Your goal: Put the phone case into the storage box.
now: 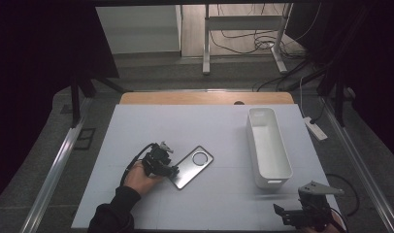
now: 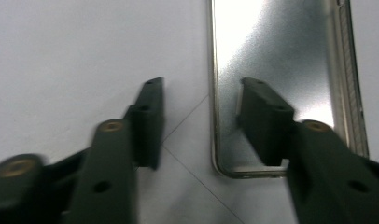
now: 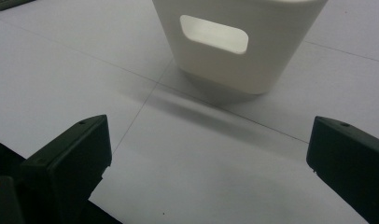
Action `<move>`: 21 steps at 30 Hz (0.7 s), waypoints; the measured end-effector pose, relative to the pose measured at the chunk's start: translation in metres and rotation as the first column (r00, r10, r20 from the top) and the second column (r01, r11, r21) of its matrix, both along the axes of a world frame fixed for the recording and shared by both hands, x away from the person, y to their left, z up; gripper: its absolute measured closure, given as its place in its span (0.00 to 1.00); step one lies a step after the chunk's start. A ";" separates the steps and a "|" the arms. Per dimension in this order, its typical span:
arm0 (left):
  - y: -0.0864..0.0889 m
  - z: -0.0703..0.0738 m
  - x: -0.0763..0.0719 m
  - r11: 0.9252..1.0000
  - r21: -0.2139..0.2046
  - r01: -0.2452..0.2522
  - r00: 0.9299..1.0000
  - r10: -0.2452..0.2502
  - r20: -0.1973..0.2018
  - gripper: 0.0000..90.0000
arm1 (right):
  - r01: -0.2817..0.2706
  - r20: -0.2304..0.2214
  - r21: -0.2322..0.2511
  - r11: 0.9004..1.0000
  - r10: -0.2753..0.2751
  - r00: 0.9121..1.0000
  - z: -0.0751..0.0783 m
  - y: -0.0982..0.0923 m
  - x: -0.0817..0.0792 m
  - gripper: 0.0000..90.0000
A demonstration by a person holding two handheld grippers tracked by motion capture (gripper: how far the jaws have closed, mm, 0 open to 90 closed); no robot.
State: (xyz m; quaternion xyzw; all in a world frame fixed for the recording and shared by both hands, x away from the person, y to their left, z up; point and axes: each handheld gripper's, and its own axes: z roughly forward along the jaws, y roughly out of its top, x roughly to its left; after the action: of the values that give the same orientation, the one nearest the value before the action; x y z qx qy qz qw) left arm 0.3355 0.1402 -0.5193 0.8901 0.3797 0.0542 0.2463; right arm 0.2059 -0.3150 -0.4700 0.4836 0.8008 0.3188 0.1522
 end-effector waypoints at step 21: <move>0.004 -0.001 0.000 0.997 -0.072 -0.039 0.998 0.035 -0.044 0.98 | 0.003 0.000 0.002 1.000 -0.003 1.000 0.000 0.000 0.000 0.00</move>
State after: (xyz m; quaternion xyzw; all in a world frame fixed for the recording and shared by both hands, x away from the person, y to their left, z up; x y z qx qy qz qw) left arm 0.3351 0.1440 -0.5207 0.8743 0.4030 0.0258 0.2692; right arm 0.2058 -0.3152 -0.4699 0.4848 0.7999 0.3194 0.1524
